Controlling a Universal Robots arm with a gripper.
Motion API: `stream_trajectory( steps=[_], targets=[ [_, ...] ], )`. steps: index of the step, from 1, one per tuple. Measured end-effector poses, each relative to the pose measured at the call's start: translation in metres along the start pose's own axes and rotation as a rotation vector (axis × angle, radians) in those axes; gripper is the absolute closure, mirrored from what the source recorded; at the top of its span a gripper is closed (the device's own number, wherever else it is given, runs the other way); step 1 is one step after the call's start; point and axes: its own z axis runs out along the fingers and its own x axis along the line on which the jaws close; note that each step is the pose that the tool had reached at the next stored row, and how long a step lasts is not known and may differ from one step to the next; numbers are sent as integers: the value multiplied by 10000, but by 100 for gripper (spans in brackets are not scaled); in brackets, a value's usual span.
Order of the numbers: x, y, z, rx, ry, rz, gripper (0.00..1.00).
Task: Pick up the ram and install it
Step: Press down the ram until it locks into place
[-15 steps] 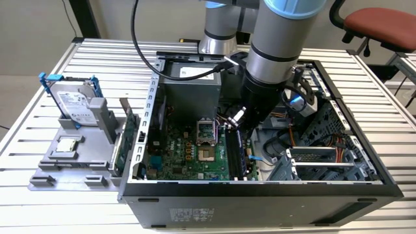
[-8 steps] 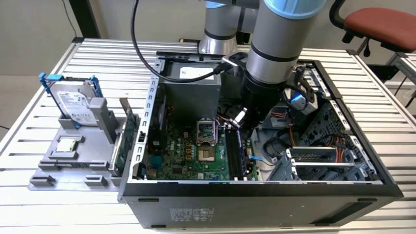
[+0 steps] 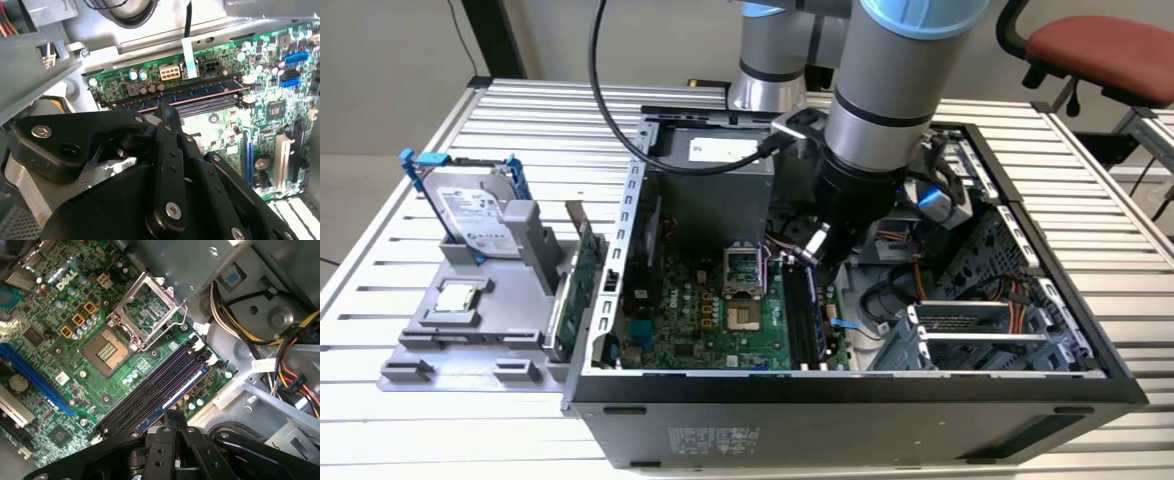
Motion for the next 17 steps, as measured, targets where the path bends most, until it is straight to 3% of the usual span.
stream_trajectory(
  steps=[17],
  targets=[
    [-1, 1, 2, 4, -63, -3046, 100]
  ],
)
